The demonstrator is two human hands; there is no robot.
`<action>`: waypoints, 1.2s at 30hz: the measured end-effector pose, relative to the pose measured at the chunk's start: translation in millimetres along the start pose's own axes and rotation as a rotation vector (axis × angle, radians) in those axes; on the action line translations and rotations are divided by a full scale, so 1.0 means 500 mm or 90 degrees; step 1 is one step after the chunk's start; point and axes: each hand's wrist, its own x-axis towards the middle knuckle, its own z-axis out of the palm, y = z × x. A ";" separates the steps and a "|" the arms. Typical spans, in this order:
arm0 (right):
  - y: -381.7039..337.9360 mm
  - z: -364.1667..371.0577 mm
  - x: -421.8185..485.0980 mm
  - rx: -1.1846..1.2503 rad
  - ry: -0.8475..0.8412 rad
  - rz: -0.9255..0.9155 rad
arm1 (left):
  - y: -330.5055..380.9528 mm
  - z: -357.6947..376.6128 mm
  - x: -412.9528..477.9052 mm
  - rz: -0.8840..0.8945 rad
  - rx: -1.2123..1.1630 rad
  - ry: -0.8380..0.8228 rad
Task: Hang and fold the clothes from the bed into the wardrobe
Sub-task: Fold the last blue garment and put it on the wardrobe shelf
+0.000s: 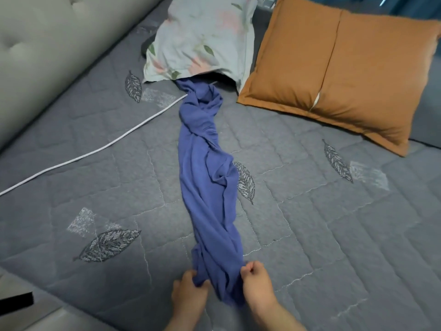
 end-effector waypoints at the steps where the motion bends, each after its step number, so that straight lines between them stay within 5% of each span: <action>1: -0.017 -0.018 -0.007 0.043 0.006 -0.005 | 0.000 -0.001 0.006 0.003 -0.006 0.014; 6: -0.121 -0.151 -0.068 0.293 -0.039 -0.035 | 0.021 -0.011 0.014 0.014 -0.059 -0.042; 8: -0.166 -0.223 -0.091 0.330 -0.043 -0.082 | 0.087 -0.050 -0.023 -0.080 -0.402 -0.028; 11: -0.225 -0.334 -0.134 0.375 -0.062 -0.128 | 0.183 -0.144 -0.126 -0.043 -0.639 -0.015; 19: -0.375 -0.586 -0.342 0.425 -0.136 -0.196 | 0.434 -0.427 -0.522 0.400 -0.703 0.071; 25: -0.475 -0.764 -0.542 0.398 -0.195 -0.364 | 0.576 -0.576 -0.846 0.633 -0.678 0.062; 36: -0.565 -0.992 -0.783 0.289 0.092 -0.566 | 0.702 -0.709 -1.185 0.841 -0.655 0.179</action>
